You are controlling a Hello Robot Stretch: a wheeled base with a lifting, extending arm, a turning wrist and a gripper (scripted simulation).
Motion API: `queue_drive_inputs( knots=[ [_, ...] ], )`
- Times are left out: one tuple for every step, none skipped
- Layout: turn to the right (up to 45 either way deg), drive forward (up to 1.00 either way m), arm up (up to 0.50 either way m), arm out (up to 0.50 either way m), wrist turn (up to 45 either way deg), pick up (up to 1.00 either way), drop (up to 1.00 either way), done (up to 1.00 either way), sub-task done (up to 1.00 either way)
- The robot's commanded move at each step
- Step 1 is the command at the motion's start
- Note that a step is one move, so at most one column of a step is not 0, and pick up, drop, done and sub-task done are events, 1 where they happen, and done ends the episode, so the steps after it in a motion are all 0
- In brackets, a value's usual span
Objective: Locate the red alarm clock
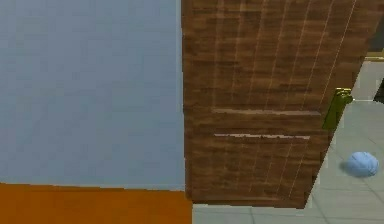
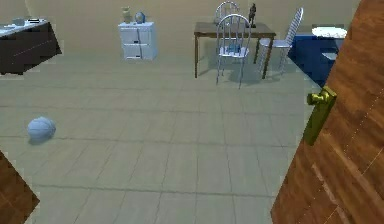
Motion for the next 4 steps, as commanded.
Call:
queue_drive_inputs(
  knots=[
    [-45.0, 0.0, 0.0, 0.0, 0.0, 0.0, 0.0, 0.0, 0.0],
    [-42.0, 0.0, 0.0, 0.0, 0.0, 0.0, 0.0, 0.0, 0.0],
    [0.0, 0.4, 0.0, 0.0, 0.0, 0.0, 0.0, 0.0, 0.0],
    [-12.0, 0.0, 0.0, 0.0, 0.0, 0.0, 0.0, 0.0, 0.0]
  ],
)
